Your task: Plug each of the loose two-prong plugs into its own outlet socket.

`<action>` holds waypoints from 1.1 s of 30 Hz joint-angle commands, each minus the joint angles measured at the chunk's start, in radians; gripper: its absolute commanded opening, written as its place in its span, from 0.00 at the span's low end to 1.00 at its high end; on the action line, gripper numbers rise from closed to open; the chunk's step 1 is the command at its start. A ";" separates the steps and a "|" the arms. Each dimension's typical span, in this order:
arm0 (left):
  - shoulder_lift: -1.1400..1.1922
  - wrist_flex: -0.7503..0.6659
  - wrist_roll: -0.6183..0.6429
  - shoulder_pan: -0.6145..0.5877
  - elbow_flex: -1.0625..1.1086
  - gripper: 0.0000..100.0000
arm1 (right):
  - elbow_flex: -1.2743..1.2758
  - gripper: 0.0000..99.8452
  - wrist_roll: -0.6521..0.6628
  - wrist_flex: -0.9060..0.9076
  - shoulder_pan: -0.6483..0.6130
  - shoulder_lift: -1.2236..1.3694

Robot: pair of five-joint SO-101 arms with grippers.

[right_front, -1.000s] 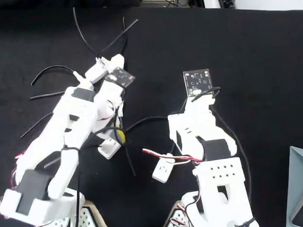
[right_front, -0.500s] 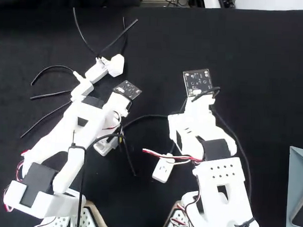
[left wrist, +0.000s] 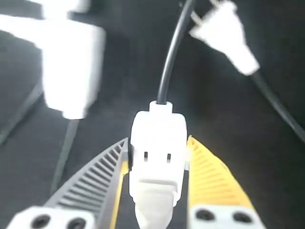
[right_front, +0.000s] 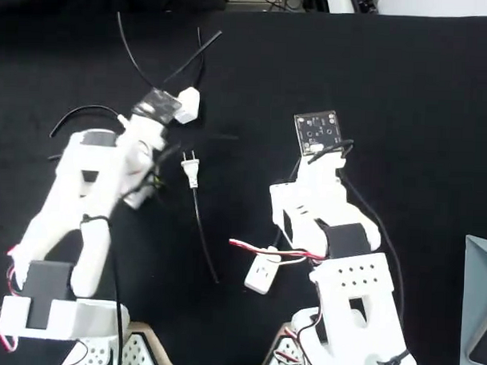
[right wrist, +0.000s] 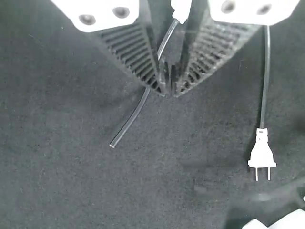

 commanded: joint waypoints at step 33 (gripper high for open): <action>-0.163 0.305 0.203 -0.234 -0.542 0.30 | 0.022 0.01 0.008 -0.017 -0.060 -0.012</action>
